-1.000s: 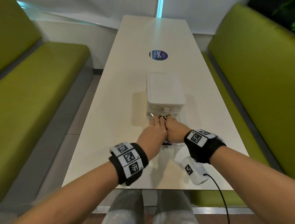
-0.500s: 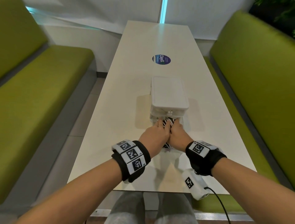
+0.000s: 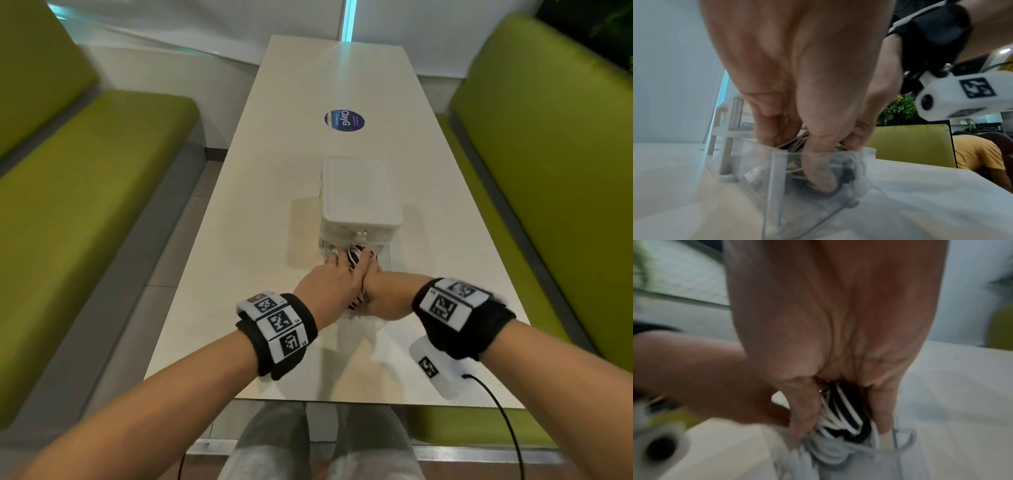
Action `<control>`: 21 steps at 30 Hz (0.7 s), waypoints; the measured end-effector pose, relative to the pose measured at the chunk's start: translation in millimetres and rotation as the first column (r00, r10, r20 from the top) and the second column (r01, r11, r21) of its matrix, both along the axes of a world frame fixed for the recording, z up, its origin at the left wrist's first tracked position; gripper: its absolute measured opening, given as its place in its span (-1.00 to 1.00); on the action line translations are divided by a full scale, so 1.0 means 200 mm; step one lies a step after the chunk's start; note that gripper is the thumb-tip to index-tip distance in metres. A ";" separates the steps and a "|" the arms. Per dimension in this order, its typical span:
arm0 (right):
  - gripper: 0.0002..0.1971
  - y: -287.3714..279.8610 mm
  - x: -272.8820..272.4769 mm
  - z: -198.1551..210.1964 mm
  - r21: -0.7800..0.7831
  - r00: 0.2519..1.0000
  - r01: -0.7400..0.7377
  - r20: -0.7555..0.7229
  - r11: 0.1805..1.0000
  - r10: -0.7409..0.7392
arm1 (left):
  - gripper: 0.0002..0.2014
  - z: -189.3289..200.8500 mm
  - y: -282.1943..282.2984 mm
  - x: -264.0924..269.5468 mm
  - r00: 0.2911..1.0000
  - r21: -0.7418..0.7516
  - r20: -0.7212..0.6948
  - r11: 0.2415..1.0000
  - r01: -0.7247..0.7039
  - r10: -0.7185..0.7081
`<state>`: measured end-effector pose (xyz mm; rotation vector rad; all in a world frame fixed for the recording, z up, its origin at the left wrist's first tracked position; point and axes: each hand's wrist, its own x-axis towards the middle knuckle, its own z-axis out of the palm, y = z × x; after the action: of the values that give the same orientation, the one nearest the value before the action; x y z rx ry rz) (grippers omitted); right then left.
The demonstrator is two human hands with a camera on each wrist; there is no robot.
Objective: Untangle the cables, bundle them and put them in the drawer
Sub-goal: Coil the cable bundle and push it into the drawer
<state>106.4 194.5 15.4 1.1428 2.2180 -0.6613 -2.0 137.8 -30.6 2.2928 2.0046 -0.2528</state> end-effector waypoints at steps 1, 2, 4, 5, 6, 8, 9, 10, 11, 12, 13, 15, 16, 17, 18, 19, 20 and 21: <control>-0.24 0.02 0.00 0.03 -0.032 1.000 -0.009 0.008 0.999 0.010 | -0.27 0.01 -0.01 -0.01 1.000 -0.003 0.013 1.000 0.012 -0.012; -0.34 0.04 0.00 0.05 -0.039 0.999 -0.032 0.016 0.999 0.033 | -0.27 0.02 -0.01 -0.01 1.000 -0.004 0.023 1.000 0.016 -0.016; -0.32 0.05 0.01 0.07 -0.005 0.998 -0.056 0.012 0.998 0.056 | -0.27 0.02 0.00 0.00 0.999 -0.001 0.031 1.000 0.010 -0.010; -0.25 0.05 0.01 0.06 0.007 0.999 -0.053 0.014 0.999 0.053 | -0.28 0.02 0.00 0.01 1.000 -0.006 0.027 1.000 -0.002 0.002; -0.20 0.02 0.02 0.05 0.018 0.999 -0.047 -0.002 0.999 0.048 | -0.28 0.02 0.00 0.02 1.000 -0.012 0.021 1.000 -0.019 0.019; -0.17 -0.02 0.05 0.00 0.070 0.994 -0.002 -0.108 0.998 0.010 | -0.30 0.01 0.00 0.04 0.999 -0.005 0.008 0.999 -0.046 0.046; -0.20 -0.04 0.07 -0.02 0.121 0.985 0.024 -0.171 0.992 -0.003 | -0.30 0.01 0.00 0.05 0.999 0.000 0.003 0.999 -0.054 0.054; -0.30 -0.06 0.09 -0.03 0.184 0.978 0.030 -0.206 0.983 0.009 | -0.31 0.01 0.00 0.06 0.998 0.000 -0.001 0.998 -0.060 0.060; -0.47 -0.07 0.11 -0.03 0.242 0.978 0.020 -0.208 0.970 0.032 | -0.32 0.00 0.00 0.06 0.998 -0.002 0.001 0.998 -0.070 0.070; -0.66 -0.07 0.12 -0.02 0.291 0.983 -0.004 -0.175 0.957 0.057 | -0.33 0.01 0.00 0.07 0.996 -0.007 0.011 0.996 -0.087 0.087; -0.81 -0.08 0.13 0.01 0.323 0.987 -0.035 -0.135 0.946 0.083 | -0.33 0.01 0.01 0.08 0.995 -0.016 0.017 0.995 -0.098 0.098; -0.86 -0.09 0.12 0.06 0.352 0.989 -0.118 -0.045 0.928 0.143 | -0.33 0.01 0.01 0.08 0.996 -0.041 0.013 0.995 -0.091 0.091; -0.87 -0.08 0.11 0.08 0.351 0.985 -0.161 -0.004 0.922 0.173 | -0.33 0.01 0.01 0.07 0.997 -0.050 0.007 0.996 -0.071 0.072; -0.88 -0.07 0.10 0.08 0.345 0.977 -0.205 0.026 0.916 0.210 | -0.32 0.01 0.01 0.05 0.999 -0.063 0.007 0.997 -0.048 0.049; -0.84 -0.05 0.09 0.08 0.345 0.967 -0.252 0.062 0.904 0.246 | -0.32 0.01 0.01 0.03 1.000 -0.077 0.011 0.997 -0.021 0.022; -0.82 -0.04 0.08 0.07 0.350 0.954 -0.299 0.089 0.888 0.286 | -0.32 0.02 0.02 0.00 1.000 -0.086 0.013 0.996 0.008 -0.007; -0.82 -0.03 0.08 0.06 0.358 0.942 -0.336 0.108 0.871 0.319 | -0.34 0.02 0.04 -0.03 0.999 -0.088 0.020 0.996 0.028 -0.027; -0.82 -0.02 0.07 0.05 0.372 0.931 -0.364 0.107 0.854 0.350 | -0.37 0.02 0.06 -0.05 0.999 -0.076 0.036 0.997 0.033 -0.031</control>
<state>121.3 190.3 26.2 0.8618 2.5067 -0.0436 -12.1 149.5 -27.3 2.2680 1.9087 -0.2851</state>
